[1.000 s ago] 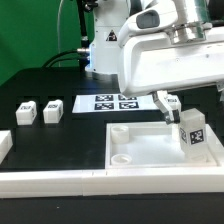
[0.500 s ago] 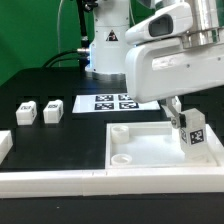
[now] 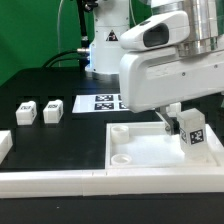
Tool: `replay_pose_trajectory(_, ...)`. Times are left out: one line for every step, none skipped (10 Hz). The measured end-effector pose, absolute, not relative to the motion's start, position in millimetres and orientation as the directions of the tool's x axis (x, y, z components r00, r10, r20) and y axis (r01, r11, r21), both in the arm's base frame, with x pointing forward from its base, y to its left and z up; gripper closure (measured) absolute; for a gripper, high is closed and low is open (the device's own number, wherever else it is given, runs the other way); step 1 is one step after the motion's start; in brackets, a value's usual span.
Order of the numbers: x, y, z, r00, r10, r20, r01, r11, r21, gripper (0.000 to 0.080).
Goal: Assemble one leg
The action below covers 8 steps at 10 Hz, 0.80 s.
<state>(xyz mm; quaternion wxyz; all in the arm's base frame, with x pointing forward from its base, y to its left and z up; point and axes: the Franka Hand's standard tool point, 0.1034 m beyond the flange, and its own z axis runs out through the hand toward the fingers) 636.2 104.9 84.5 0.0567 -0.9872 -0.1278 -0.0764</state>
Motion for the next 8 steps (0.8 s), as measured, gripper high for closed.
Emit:
replay_pose_trajectory(633, 102, 82.7, 0.957, 0.241, 0.159, 0.257, -0.962, -0.093, 0.015)
replay_pose_trajectory(629, 100, 82.7, 0.958, 0.24, 0.154, 0.256, -0.962, -0.092, 0.015)
replay_pose_trajectory(623, 98, 81.8, 0.96, 0.239, 0.148, 0.254, -0.963, -0.091, 0.015)
replay_pose_trajectory(619, 98, 79.4, 0.96, 0.238, 0.148, 0.253, -0.963, -0.091, 0.015)
replay_pose_trajectory(618, 99, 78.2, 0.96, 0.238, 0.147, 0.253, -0.963, -0.091, 0.015)
replay_pose_trajectory(618, 102, 78.4, 0.959, 0.241, 0.147, 0.256, -0.962, -0.092, 0.0297)
replay_pose_trajectory(617, 103, 78.4, 0.959, 0.244, 0.147, 0.259, -0.962, -0.092, 0.0435)
replay_pose_trajectory(617, 104, 78.4, 0.958, 0.245, 0.148, 0.26, -0.961, -0.093, 0.0435)
